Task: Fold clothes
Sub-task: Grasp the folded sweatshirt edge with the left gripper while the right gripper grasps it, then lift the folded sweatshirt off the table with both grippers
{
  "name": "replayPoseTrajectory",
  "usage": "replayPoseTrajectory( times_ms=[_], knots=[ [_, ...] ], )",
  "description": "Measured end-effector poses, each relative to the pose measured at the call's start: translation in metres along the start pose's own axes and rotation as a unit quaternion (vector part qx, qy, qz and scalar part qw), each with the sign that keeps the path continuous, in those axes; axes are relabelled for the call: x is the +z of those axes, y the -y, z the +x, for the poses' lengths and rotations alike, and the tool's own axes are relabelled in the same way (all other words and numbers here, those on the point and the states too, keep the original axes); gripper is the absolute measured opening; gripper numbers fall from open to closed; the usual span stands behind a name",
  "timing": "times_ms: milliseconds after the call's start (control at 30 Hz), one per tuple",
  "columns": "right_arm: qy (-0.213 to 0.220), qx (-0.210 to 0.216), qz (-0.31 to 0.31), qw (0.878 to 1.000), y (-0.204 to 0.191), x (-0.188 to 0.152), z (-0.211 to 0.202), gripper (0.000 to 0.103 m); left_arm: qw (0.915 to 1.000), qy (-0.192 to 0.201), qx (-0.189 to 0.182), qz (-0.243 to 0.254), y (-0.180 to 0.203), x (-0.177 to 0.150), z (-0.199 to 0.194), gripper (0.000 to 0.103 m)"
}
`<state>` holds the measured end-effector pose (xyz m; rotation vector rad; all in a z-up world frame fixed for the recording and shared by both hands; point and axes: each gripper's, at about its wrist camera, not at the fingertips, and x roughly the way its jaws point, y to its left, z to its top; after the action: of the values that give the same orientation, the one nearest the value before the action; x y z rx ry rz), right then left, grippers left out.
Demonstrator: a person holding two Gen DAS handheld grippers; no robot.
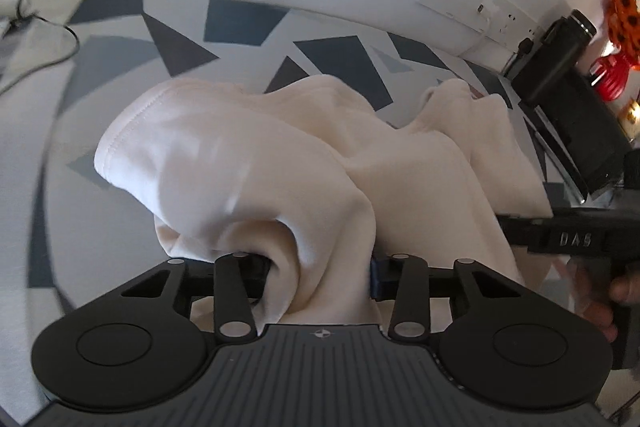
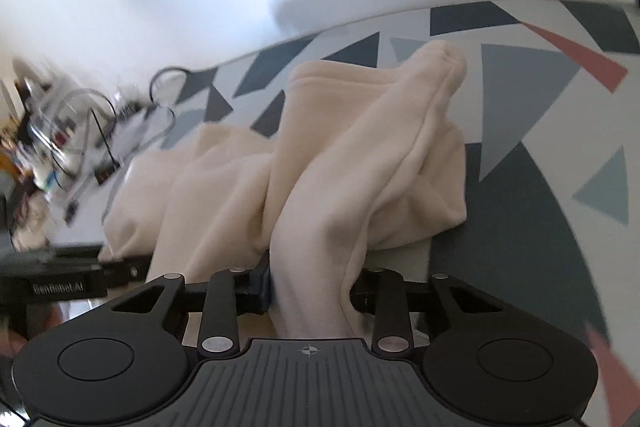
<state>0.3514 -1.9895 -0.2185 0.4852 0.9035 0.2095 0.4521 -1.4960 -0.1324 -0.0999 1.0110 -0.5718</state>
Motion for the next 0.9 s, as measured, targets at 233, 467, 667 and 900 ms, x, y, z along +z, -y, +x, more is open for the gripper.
replayPoseTrajectory(
  times_ms=[233,467,667,900],
  knots=[
    [0.041,0.02,-0.016,0.999,-0.026,-0.008,-0.036,0.029,0.9991,0.039,0.003,-0.012,0.007,-0.01,-0.045,0.04],
    [0.064,0.061,-0.054,0.995,-0.053,-0.014,-0.072,0.029,0.9949,0.086,0.053,0.003,0.042,-0.024,-0.102,0.041],
    [0.06,0.109,-0.103,0.987,-0.088,-0.026,-0.088,0.029,0.9873,0.118,0.105,-0.021,0.055,-0.058,-0.149,0.041],
    [0.034,0.154,-0.16,0.974,-0.165,-0.043,-0.089,0.029,0.9735,0.152,0.151,-0.08,0.031,-0.104,-0.212,0.041]
  ],
)
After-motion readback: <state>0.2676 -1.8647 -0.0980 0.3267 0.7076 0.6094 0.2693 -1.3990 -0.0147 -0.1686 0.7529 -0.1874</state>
